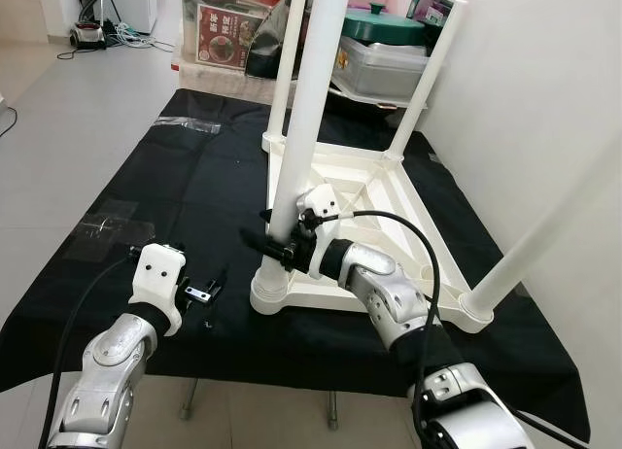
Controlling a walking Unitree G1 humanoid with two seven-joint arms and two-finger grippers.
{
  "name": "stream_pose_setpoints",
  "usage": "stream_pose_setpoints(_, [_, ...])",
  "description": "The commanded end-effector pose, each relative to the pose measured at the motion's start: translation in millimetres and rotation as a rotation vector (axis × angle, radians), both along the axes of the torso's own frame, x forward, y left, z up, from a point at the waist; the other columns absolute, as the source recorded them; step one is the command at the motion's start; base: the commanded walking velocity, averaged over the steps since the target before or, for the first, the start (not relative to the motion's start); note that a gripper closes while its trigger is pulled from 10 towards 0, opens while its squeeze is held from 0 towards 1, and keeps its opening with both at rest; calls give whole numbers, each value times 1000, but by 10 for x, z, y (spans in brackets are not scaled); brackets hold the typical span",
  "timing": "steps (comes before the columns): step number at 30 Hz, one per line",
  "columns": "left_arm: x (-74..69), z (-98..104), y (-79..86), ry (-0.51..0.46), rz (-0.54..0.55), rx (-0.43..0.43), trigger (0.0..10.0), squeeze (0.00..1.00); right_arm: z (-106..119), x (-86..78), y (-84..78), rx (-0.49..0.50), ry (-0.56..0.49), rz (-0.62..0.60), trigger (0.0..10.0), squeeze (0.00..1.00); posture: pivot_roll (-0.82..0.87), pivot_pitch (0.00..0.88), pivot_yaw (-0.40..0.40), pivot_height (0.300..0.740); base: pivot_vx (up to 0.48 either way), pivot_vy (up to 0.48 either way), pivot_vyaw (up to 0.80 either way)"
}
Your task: Building children table
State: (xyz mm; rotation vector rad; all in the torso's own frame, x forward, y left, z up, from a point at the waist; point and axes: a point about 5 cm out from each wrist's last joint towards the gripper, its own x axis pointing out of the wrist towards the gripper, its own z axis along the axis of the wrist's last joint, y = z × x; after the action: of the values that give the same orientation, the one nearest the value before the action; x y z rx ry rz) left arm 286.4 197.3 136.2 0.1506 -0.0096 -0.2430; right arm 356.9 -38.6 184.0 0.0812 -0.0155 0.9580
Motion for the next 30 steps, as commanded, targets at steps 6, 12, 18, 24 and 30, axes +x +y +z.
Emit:
stream_pose_setpoints(6, [-6, -31, -48, 9, -20, -20, 10000, 0, -400, 242, -611, -57, 276, -784, 0, 0, 166, 0, -215, 740, 0, 0, 0])
stream_pose_setpoints(12, [-10, -29, -52, 10, -24, -24, 10000, 0, -694, 45, -1002, -164, 367, -1113, 0, 0, 155, 0, -201, 740, 0, 0, 0])
stream_pose_setpoints(18, [-4, -33, -52, 11, -27, -19, 10000, 0, -704, 27, -993, -159, 402, -1118, 10000, 0, 138, 0, -190, 740, 0, 0, 0])
stream_pose_setpoints(24, [-4, -34, -58, 8, -24, -24, 10000, 0, -422, 16, -806, -9, 306, -953, 10000, 1000, 135, 0, -196, 740, 0, 0, 0])
stream_pose_setpoints(30, [-10, -43, -70, 6, -20, -35, 10000, 0, 95, 127, -808, 78, 78, -595, 10000, 0, 136, 0, -207, 740, 0, 0, 0])
